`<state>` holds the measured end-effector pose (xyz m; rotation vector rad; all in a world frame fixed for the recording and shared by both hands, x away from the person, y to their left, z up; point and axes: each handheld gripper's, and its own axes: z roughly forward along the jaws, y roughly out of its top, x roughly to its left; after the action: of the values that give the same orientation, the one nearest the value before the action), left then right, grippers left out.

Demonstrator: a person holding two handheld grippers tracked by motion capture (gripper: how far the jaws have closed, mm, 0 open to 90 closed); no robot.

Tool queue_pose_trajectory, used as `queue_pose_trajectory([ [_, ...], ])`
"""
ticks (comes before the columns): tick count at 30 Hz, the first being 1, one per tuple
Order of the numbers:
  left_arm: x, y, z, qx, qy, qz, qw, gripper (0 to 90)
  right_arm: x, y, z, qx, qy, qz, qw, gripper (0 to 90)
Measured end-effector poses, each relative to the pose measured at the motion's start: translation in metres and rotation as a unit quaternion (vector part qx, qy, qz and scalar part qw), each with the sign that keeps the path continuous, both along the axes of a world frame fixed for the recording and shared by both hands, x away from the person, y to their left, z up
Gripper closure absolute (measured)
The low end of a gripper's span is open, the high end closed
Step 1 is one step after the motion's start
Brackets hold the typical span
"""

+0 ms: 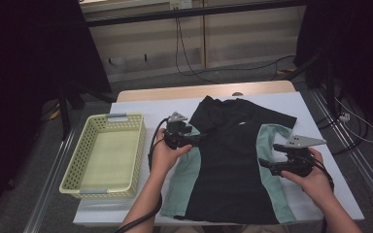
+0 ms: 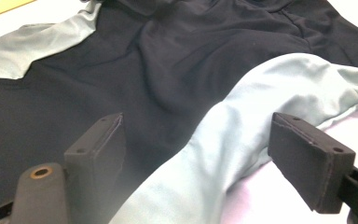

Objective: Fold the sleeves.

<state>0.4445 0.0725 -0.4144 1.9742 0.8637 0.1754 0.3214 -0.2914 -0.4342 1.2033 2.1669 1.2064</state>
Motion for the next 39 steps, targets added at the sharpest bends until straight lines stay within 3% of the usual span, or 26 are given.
queue_pose_trajectory([
  [7, -0.007, 0.026, -0.004, -0.006, 0.001, 0.030, 0.9995, 17.8, 0.003, -0.001, 0.001, -0.012, -0.006, -0.007, 0.9999, 18.9],
  [11, -0.011, 0.037, -0.007, 0.009, 0.000, 0.039, 0.9992, 14.3, 0.007, -0.005, 0.000, -0.012, -0.003, -0.021, 0.9997, 19.0],
  [14, -0.012, 0.044, -0.008, 0.016, 0.003, 0.049, 0.9987, 13.0, 0.009, -0.003, -0.003, -0.029, 0.000, -0.036, 0.9989, 19.0],
  [19, -0.015, 0.049, -0.009, 0.029, -0.002, 0.047, 0.9985, 11.9, 0.014, -0.005, -0.002, -0.024, 0.001, -0.047, 0.9986, 19.4],
  [21, -0.016, 0.050, -0.008, 0.018, 0.001, 0.047, 0.9987, 11.5, 0.017, -0.008, -0.001, -0.023, 0.002, -0.058, 0.9981, 19.6],
  [33, -0.020, 0.058, -0.008, 0.020, 0.007, 0.048, 0.9986, 9.8, 0.043, -0.024, 0.013, -0.035, 0.003, -0.104, 0.9940, 20.2],
  [37, -0.020, 0.058, -0.010, 0.025, 0.008, 0.044, 0.9987, 9.5, 0.053, -0.031, 0.015, -0.013, 0.014, -0.122, 0.9923, 21.8],
  [39, -0.020, 0.057, -0.010, 0.024, 0.010, 0.041, 0.9988, 9.3, 0.058, -0.034, 0.014, -0.015, 0.014, -0.131, 0.9912, 21.9],
])
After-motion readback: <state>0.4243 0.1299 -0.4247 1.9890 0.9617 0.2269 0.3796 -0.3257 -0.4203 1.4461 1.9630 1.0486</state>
